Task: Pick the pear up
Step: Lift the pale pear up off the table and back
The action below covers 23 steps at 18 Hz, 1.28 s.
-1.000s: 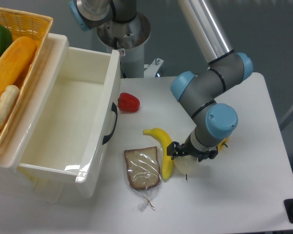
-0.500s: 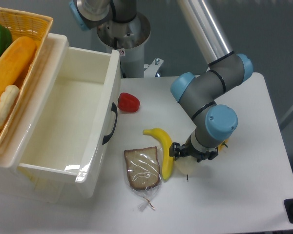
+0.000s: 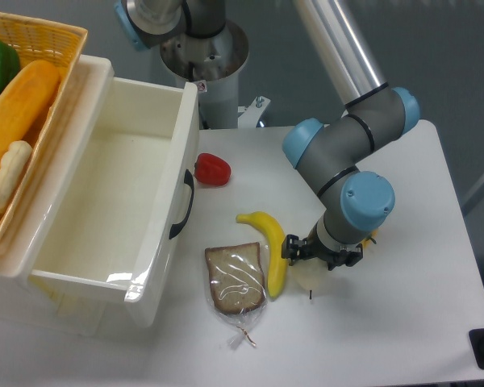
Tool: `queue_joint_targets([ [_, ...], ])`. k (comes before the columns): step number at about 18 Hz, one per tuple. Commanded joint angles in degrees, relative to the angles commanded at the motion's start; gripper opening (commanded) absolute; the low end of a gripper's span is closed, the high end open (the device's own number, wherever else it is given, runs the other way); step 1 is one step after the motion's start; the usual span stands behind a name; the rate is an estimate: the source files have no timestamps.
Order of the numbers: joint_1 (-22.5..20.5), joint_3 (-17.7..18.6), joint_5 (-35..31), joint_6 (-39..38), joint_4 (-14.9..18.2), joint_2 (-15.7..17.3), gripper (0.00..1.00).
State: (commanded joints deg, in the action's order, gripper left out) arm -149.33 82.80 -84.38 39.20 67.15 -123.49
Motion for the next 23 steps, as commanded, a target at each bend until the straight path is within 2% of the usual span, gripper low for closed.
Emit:
queue_joint_targets([
  [3, -0.61, -1.76, 0.0, 2.79, 0.0, 0.44, 0.09],
  [7, -2.46, -2.2, 0.0, 11.32, 0.09, 2.72, 0.1],
  [11, -4.31, -2.73, -0.44, 15.99, 0.35, 4.74, 0.1],
  [15, -5.01, -3.43, -4.92, 21.43, 0.7, 4.92, 0.1],
  [17, -5.01, -4.39, -5.97, 22.23, 1.57, 4.75, 0.1],
  [19, -5.01, -5.97, -6.24, 22.24, 3.86, 4.49, 0.1],
  [23, -5.01, -6.33, -6.77, 22.32, 4.31, 4.57, 0.1],
])
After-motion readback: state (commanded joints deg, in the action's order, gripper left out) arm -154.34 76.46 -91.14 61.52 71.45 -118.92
